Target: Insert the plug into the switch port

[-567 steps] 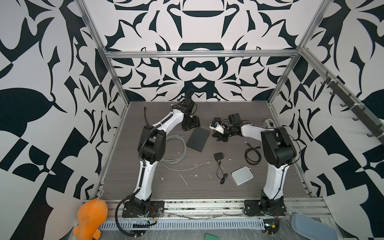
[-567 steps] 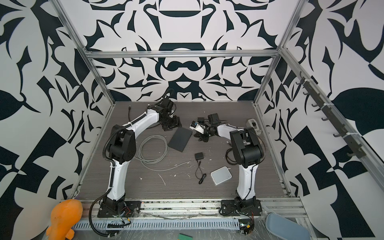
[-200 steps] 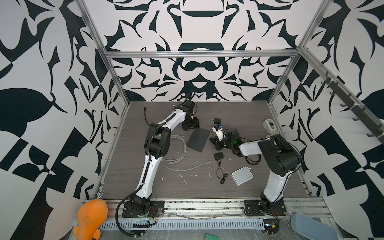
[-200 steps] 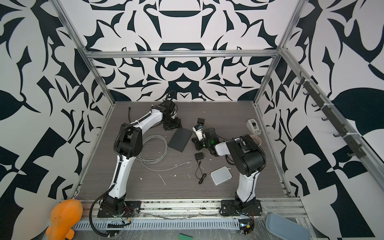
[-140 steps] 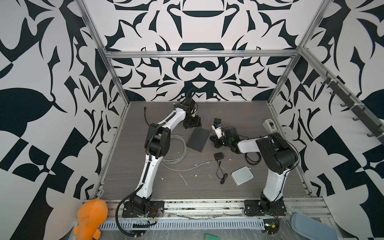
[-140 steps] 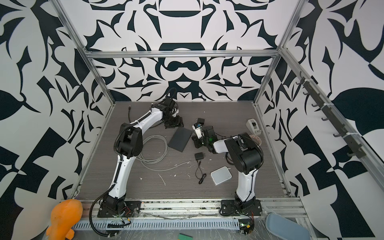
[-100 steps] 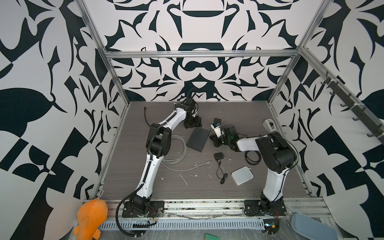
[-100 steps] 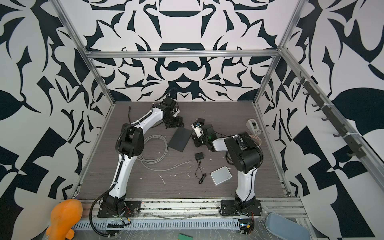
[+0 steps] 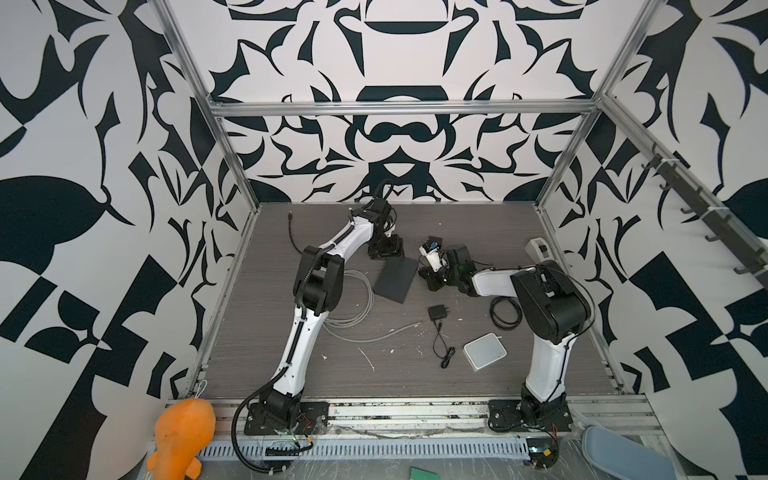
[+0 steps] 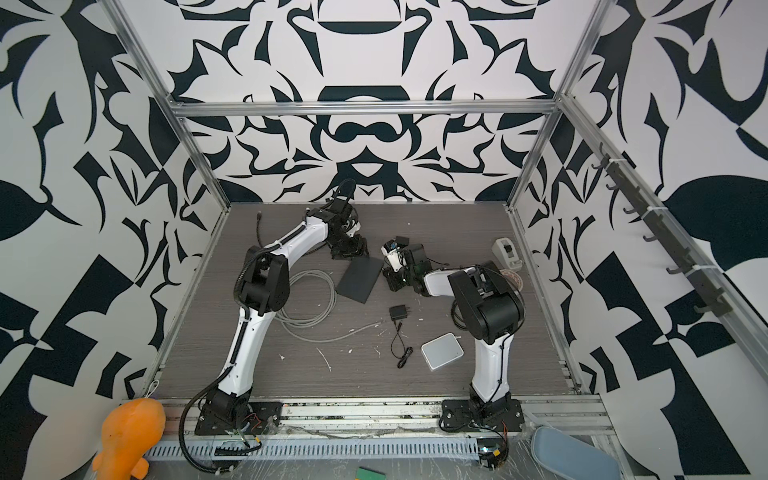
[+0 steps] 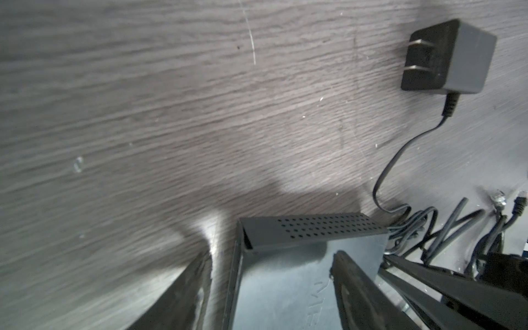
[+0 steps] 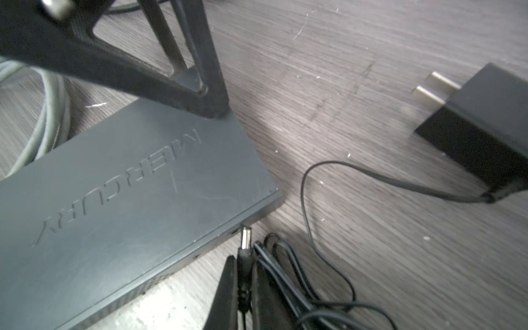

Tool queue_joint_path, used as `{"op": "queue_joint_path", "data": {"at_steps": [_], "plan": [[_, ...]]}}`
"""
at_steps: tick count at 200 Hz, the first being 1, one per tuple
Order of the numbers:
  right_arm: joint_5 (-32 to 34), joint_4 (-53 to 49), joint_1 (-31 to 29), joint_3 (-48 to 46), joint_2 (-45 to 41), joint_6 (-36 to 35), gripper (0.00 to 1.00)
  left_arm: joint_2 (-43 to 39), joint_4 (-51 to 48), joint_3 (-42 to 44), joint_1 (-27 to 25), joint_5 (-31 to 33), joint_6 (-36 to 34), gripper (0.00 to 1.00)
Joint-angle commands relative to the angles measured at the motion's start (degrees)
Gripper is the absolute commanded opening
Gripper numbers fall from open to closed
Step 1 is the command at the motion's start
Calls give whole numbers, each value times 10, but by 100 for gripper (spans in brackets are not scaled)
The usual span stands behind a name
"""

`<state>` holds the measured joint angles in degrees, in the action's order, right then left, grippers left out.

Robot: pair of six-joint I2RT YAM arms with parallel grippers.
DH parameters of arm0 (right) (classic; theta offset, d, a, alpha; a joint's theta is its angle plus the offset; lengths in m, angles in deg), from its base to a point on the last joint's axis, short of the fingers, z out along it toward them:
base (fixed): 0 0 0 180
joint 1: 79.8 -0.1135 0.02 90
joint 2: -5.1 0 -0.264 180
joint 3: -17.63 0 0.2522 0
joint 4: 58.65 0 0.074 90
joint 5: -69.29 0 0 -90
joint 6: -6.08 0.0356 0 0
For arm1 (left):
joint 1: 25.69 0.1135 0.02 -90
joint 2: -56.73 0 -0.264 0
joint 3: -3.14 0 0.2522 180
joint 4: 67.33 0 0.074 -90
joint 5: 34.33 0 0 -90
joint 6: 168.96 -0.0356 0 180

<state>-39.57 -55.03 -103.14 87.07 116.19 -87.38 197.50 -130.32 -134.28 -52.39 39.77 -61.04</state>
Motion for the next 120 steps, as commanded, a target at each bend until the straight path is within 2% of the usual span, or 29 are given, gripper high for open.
{"op": "queue_joint_path", "data": {"at_steps": [1,45,63,98,120], "plan": [[2,-70,-3,5,2,-2,7,13,-26,-23,0,-6,-8,70],[60,-90,-13,18,-36,12,5,10,-30,-33,8,-4,-2,70],[71,-135,5,49,-54,5,5,2,-20,-25,13,-6,3,70],[71,-130,58,52,-82,72,6,-11,-13,-11,15,-8,5,70],[132,-127,72,56,-103,67,6,-29,3,18,16,-9,8,70]]}}
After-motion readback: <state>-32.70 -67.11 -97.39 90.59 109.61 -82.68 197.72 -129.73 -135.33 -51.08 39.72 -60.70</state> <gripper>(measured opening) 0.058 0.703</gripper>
